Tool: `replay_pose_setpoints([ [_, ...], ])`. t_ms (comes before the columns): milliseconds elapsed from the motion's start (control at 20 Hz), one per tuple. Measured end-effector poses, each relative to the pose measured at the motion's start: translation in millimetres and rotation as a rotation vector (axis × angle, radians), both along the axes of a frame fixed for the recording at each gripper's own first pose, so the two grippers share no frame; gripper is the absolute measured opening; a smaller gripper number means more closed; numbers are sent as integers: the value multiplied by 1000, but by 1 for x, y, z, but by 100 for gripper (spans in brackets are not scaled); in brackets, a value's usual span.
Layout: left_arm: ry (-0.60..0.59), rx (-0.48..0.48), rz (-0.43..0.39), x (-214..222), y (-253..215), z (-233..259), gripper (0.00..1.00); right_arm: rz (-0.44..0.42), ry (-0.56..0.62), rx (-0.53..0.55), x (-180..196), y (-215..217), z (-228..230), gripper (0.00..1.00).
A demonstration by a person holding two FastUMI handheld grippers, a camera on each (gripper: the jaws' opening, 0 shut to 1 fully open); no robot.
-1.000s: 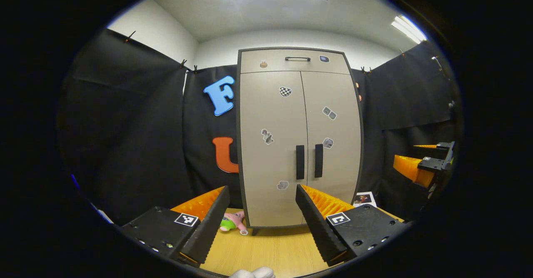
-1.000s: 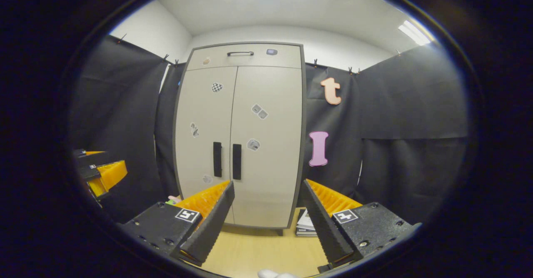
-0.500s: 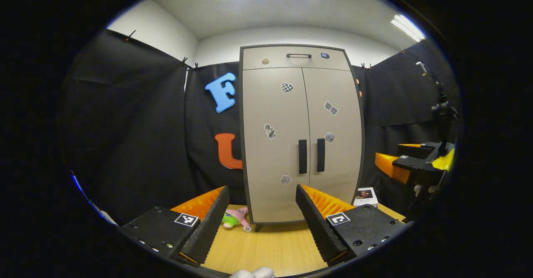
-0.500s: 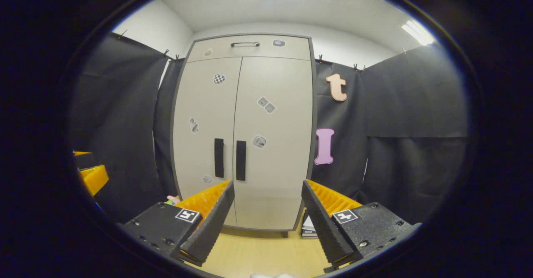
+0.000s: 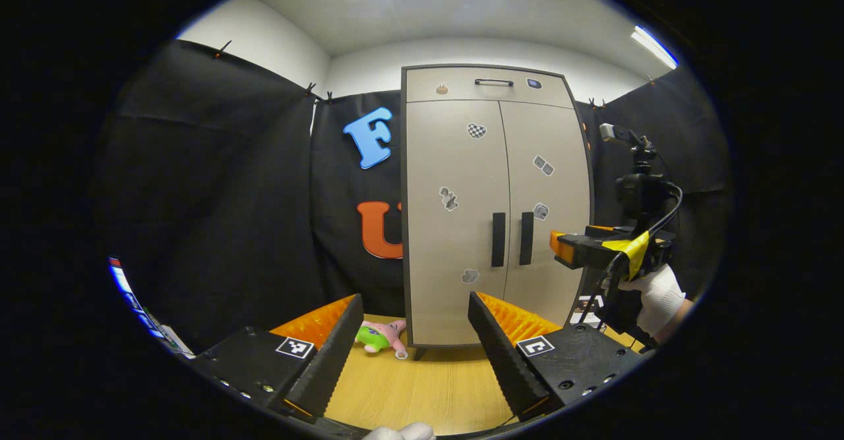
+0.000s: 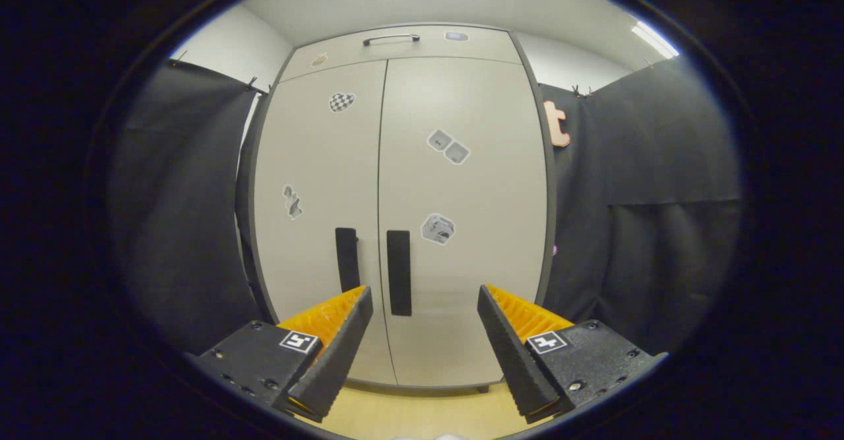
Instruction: Open the right door of the double-door shoe cabinet with the right hand, and open the left door with the left hand.
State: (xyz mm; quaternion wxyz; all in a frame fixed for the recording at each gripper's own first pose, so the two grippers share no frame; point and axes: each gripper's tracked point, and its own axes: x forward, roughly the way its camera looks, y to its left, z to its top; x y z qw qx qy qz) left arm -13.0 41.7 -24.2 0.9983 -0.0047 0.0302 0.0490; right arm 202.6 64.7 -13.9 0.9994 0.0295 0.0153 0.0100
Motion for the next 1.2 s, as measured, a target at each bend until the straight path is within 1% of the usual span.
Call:
replay_pose_setpoints([
  [200, 0, 24, 41, 3, 5, 5, 96, 9, 12, -4, 54, 11, -8, 97],
  [450, 14, 18, 76, 3, 5, 4, 96, 28, 34, -2, 101, 28, -16, 91],
  [550, 15, 24, 92, 4, 7, 6, 96, 18, 38, -20, 114, 29, -19, 85],
  [600, 17, 30, 101, 5, 8, 6, 96, 20, 44, -18, 119, 30, -22, 81],
  [650, 17, 38, 115, 5, 10, 7, 96, 19, 58, -12, 124, 31, -25, 79],
  [700, 18, 46, 126, 6, 12, 7, 96, 22, 66, -6, 127, 32, -27, 73],
  [750, 17, 49, 130, 7, 13, 8, 96, 14, 73, -4, 130, 30, -29, 71],
  [800, 17, 48, 134, 8, 14, 9, 96, 6, 74, 1, 130, 29, -30, 67],
  [850, 18, 45, 138, 9, 15, 9, 96, -4, 67, 11, 131, 29, -27, 64],
  [900, 19, 45, 143, 7, 15, 8, 96, -15, 74, 10, 132, 28, -30, 56],
  [1050, 23, 40, 154, 3, 18, 6, 96, -9, 89, 32, 133, 33, -30, 48],
  [1100, 21, 37, 155, 3, 18, 7, 96, -17, 90, 33, 133, 33, -30, 39],
  [1200, 18, 34, 155, 0, 18, 7, 96, -16, 93, 25, 132, 32, -30, 34],
])
